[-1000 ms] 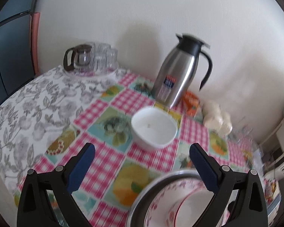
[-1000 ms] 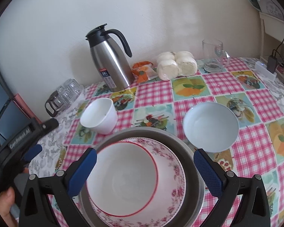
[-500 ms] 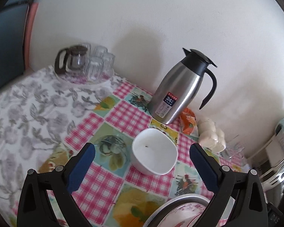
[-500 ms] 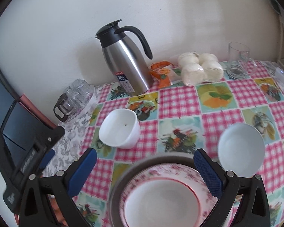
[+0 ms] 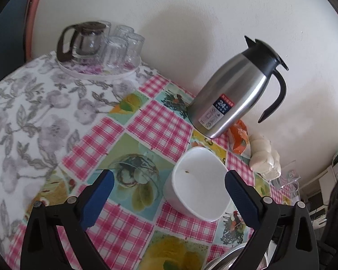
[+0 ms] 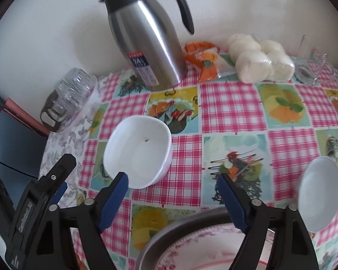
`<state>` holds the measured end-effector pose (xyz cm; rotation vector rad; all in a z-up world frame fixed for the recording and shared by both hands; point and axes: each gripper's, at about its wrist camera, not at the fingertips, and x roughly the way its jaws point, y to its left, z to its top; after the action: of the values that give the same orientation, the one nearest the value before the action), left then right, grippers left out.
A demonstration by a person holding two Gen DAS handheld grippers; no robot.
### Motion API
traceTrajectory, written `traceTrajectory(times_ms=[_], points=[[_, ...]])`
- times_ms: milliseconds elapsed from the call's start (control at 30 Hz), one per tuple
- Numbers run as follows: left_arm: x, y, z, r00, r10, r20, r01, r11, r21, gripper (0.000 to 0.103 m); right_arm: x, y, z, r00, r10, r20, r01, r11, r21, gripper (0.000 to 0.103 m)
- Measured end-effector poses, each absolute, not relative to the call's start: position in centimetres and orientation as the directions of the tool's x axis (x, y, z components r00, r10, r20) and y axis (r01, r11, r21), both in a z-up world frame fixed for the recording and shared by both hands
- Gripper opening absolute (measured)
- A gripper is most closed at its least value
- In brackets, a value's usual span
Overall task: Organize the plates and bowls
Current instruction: 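Move both tools toward the small white square bowl, then close both tools on the rim of the white square bowl, then lift and carry the white square bowl toward the steel plate with both tools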
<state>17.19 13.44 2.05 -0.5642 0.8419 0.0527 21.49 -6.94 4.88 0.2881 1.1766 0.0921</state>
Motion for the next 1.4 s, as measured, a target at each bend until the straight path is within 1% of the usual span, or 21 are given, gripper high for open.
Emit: traceTrajectory(times_ms=[67, 200, 267, 333, 433, 533, 633, 733, 800, 867, 1000, 1033, 1067, 1133, 1200, 1267, 1300, 1400], points=[[17.6, 13.2, 1.6, 0.666, -0.188, -0.722, -0.253, 0.853, -0.456, 0.095, 22.1, -6.5, 4.0, 0.370, 0.219, -0.903, 0.083, 0.960, 0.266, 0.082], [18.5, 13.0, 0.6, 0.654, -0.204, -0.729, -0.245, 0.854, -0.459, 0.093, 23.2, -5.7, 2.5, 0.341, 0.206, -0.917, 0.084, 0.965, 0.248, 0.079], [18.8, 13.1, 0.2, 0.649, -0.211, -0.731, -0.249, 0.849, -0.466, 0.090, 23.6, -5.4, 2.0, 0.330, 0.199, -0.923, 0.084, 0.967, 0.239, 0.078], [19.1, 13.2, -0.2, 0.642, -0.221, -0.734, -0.250, 0.845, -0.473, 0.083, 24.0, -5.2, 1.7, 0.325, 0.194, -0.926, 0.086, 0.969, 0.233, 0.072], [19.6, 13.4, -0.9, 0.630, -0.219, -0.745, -0.261, 0.844, -0.469, 0.080, 24.6, -4.9, 1.2, 0.312, 0.185, -0.932, 0.090, 0.971, 0.223, 0.065], [19.9, 13.3, -1.3, 0.624, -0.225, -0.748, -0.255, 0.847, -0.467, 0.072, 25.0, -4.9, 0.6, 0.302, 0.197, -0.933, 0.102, 0.966, 0.237, 0.060], [20.3, 12.9, -1.7, 0.609, -0.217, -0.762, -0.251, 0.859, -0.446, 0.066, 25.4, -5.0, 0.2, 0.296, 0.205, -0.933, 0.115, 0.962, 0.248, 0.054], [20.6, 12.4, -2.3, 0.599, -0.234, -0.766, -0.239, 0.860, -0.450, 0.058, 25.8, -4.9, -0.2, 0.289, 0.201, -0.936, 0.120, 0.962, 0.243, 0.049], [20.7, 12.2, -2.6, 0.595, -0.232, -0.769, -0.236, 0.865, -0.444, 0.056, 25.9, -4.9, -0.4, 0.283, 0.192, -0.940, 0.123, 0.964, 0.234, 0.047], [20.8, 12.1, -2.8, 0.592, -0.234, -0.772, -0.232, 0.867, -0.441, 0.047, 26.0, -4.8, -0.7, 0.274, 0.194, -0.942, 0.124, 0.964, 0.234, 0.044], [21.0, 11.9, -3.2, 0.575, -0.231, -0.785, -0.230, 0.875, -0.426, 0.034, 26.2, -4.7, -1.3, 0.245, 0.228, -0.943, 0.138, 0.954, 0.266, 0.041], [21.1, 11.8, -3.4, 0.570, -0.234, -0.788, -0.228, 0.876, -0.425, 0.029, 26.2, -4.5, -1.4, 0.242, 0.229, -0.943, 0.134, 0.954, 0.267, 0.039], [21.2, 11.7, -3.5, 0.565, -0.237, -0.790, -0.227, 0.876, -0.425, 0.026, 26.2, -4.2, -1.4, 0.241, 0.228, -0.944, 0.126, 0.957, 0.263, 0.038], [21.2, 11.7, -3.5, 0.568, -0.245, -0.786, -0.219, 0.875, -0.431, 0.023, 26.1, -4.0, -1.5, 0.236, 0.231, -0.944, 0.118, 0.957, 0.264, 0.031], [21.2, 11.6, -3.5, 0.568, -0.256, -0.783, -0.211, 0.873, -0.439, 0.020, 26.1, -3.9, -1.8, 0.227, 0.239, -0.944, 0.122, 0.955, 0.271, 0.030], [21.1, 11.6, -3.4, 0.567, -0.255, -0.783, -0.208, 0.876, -0.436, 0.020, 26.1, -3.9, -2.0, 0.220, 0.251, -0.943, 0.123, 0.952, 0.282, 0.028], [21.1, 11.6, -3.3, 0.565, -0.253, -0.786, -0.206, 0.879, -0.431, 0.019, 26.1, -3.8, -2.0, 0.220, 0.258, -0.941, 0.118, 0.950, 0.288, 0.025], [21.0, 11.4, -3.0, 0.564, -0.243, -0.789, -0.200, 0.887, -0.416, 0.019, 26.0, -3.6, -1.7, 0.225, 0.251, -0.941, 0.104, 0.954, 0.280, 0.023]])
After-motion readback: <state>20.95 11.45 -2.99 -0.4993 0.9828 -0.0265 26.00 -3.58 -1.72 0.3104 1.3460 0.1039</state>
